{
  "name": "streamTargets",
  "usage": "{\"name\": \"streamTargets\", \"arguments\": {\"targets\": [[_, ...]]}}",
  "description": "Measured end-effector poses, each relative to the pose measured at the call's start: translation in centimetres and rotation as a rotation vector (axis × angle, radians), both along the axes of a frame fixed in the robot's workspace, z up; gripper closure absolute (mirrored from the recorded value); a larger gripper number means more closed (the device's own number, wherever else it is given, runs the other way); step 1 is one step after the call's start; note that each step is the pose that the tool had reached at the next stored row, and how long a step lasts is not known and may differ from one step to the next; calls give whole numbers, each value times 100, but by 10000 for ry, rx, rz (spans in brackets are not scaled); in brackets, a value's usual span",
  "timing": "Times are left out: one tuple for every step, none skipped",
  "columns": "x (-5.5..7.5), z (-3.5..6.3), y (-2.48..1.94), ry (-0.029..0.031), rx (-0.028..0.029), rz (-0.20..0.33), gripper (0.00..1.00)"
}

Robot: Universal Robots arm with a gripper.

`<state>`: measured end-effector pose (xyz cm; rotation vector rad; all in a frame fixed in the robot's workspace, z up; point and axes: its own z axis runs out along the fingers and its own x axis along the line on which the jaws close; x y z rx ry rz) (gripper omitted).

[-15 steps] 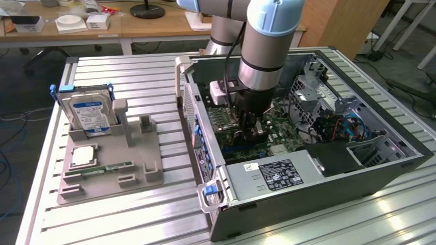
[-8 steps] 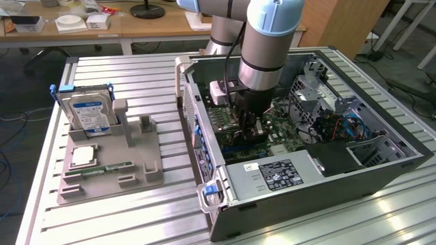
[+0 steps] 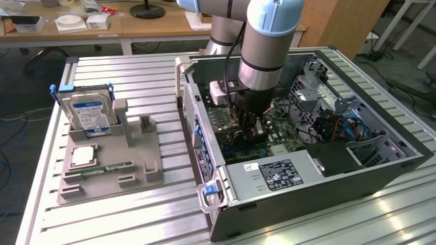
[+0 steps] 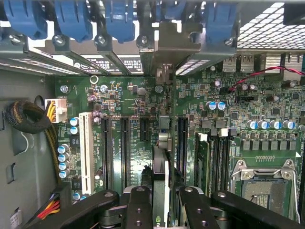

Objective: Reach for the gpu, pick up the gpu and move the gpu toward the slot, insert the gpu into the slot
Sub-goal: 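Insert the gpu into the slot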

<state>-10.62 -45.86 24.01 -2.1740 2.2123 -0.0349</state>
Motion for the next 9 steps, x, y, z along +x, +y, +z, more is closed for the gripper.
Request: {"name": "streamTargets", "arguments": {"targets": [[-3, 0, 0, 0, 1, 0, 73], [-7, 2, 0, -1, 0, 0, 73], [-13, 3, 0, -1, -2, 0, 73], [-20, 5, 0, -2, -2, 1, 73], [-25, 8, 0, -3, 1, 1, 73], [-27, 8, 0, -3, 2, 0, 73], [-28, 8, 0, -3, 4, 1, 73], [-29, 9, 0, -3, 5, 0, 73], [-30, 9, 0, -1, 6, -1, 73]]}}
